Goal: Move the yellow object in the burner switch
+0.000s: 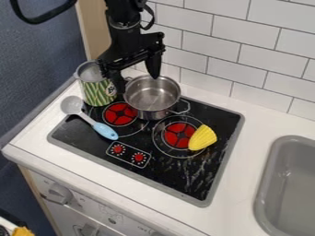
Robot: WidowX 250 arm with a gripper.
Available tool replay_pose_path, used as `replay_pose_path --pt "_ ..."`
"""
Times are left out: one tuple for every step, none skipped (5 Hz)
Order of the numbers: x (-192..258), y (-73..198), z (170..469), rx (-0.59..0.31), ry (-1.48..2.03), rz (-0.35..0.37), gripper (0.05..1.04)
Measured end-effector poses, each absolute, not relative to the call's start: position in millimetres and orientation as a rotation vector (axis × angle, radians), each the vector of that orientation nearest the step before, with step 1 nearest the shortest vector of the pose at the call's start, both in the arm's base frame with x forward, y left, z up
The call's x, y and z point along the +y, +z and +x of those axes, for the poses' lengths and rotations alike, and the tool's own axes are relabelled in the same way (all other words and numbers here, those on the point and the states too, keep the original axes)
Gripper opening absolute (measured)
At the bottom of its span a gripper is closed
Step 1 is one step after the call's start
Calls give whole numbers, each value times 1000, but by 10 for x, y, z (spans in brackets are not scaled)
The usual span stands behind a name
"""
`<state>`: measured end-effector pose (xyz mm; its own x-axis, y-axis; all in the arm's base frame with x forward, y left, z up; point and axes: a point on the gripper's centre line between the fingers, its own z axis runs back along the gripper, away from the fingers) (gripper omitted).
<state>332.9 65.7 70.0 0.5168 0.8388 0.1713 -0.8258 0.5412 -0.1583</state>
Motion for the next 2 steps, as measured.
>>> replay_pose_path --pt "652 595 3311 -204 999 -49 1001" --pt "356 582 3314 -172 875 -50 1001"
